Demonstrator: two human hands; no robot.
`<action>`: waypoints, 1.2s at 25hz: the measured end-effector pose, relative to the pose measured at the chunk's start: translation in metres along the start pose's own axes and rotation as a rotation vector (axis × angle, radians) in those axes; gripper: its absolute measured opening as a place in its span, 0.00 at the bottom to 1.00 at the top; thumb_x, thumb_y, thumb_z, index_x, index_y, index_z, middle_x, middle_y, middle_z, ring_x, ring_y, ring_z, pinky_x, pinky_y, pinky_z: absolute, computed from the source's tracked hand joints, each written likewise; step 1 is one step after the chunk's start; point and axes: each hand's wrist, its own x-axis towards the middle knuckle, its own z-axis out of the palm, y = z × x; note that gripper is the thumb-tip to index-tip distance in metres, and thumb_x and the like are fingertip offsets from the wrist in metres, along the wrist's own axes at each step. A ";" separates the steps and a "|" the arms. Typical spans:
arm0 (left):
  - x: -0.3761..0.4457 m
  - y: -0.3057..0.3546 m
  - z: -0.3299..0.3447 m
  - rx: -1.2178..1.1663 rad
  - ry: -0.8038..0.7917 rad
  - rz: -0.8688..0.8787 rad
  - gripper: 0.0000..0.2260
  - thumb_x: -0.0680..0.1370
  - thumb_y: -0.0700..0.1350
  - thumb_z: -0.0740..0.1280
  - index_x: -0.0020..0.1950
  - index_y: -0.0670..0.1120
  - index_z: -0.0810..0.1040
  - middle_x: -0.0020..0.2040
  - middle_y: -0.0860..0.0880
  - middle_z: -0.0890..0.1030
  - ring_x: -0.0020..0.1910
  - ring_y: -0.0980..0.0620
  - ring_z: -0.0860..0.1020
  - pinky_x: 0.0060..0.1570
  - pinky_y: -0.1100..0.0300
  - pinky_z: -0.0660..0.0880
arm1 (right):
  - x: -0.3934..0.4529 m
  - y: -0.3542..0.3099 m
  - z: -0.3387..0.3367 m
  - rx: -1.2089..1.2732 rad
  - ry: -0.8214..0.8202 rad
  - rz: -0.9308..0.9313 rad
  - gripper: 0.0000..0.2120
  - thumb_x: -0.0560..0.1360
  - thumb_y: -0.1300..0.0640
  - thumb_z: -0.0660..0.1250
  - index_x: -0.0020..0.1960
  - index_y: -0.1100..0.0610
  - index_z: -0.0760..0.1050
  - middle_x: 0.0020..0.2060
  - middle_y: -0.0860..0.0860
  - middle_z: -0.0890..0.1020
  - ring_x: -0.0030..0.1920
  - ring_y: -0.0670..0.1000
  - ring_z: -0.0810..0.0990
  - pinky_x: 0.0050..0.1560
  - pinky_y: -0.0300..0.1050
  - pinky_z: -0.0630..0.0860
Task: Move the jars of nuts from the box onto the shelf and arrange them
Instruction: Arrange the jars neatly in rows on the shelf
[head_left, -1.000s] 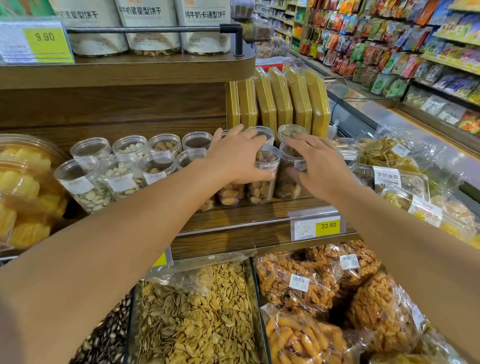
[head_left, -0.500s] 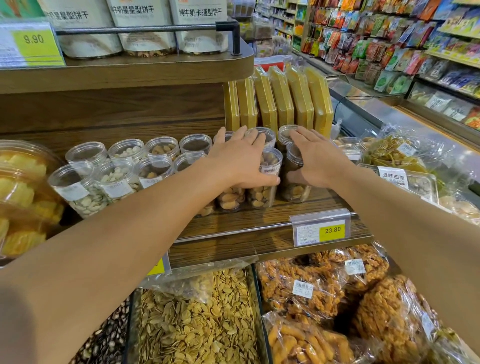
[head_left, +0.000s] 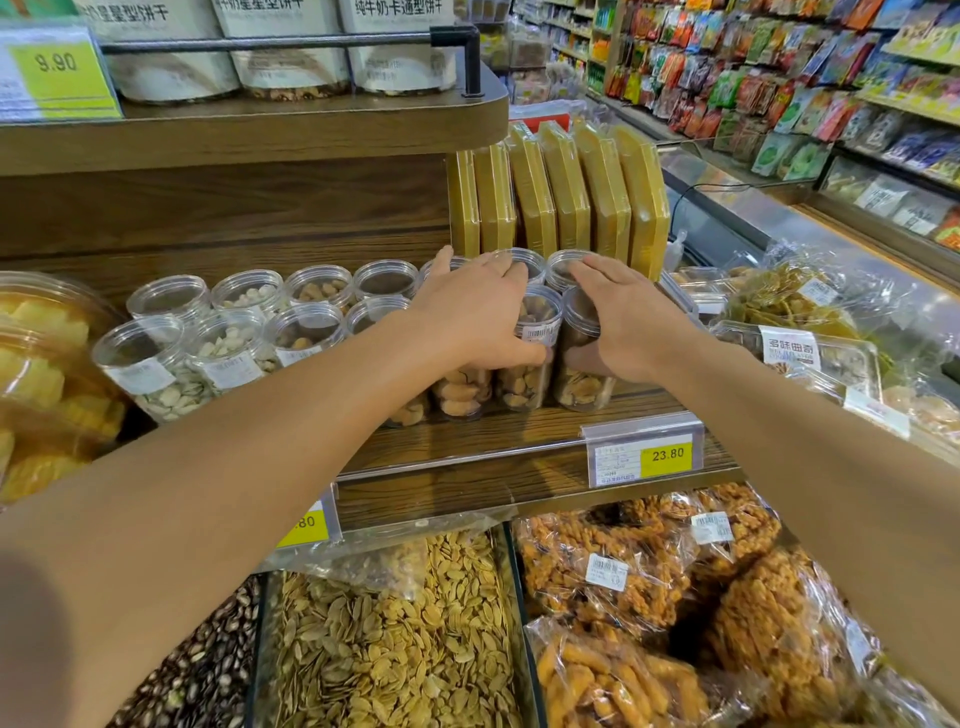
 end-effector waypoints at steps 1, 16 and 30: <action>0.000 0.000 -0.002 -0.009 0.014 0.010 0.44 0.70 0.73 0.60 0.76 0.46 0.58 0.77 0.47 0.61 0.76 0.48 0.58 0.72 0.35 0.50 | -0.001 0.001 0.000 0.003 -0.001 -0.001 0.49 0.67 0.48 0.75 0.78 0.53 0.51 0.77 0.49 0.55 0.76 0.54 0.53 0.73 0.46 0.53; 0.009 -0.002 0.000 -0.103 -0.168 -0.063 0.49 0.68 0.78 0.49 0.79 0.49 0.43 0.80 0.49 0.45 0.78 0.47 0.45 0.73 0.38 0.46 | -0.006 -0.006 -0.004 -0.013 -0.014 0.003 0.49 0.68 0.48 0.76 0.79 0.56 0.50 0.77 0.52 0.55 0.76 0.55 0.52 0.74 0.47 0.50; -0.023 0.005 0.001 -0.246 0.276 0.027 0.29 0.73 0.66 0.62 0.69 0.50 0.73 0.66 0.50 0.77 0.65 0.48 0.73 0.63 0.45 0.70 | -0.021 0.009 -0.002 0.113 0.174 -0.033 0.35 0.68 0.54 0.72 0.73 0.51 0.65 0.70 0.51 0.68 0.71 0.56 0.64 0.68 0.48 0.63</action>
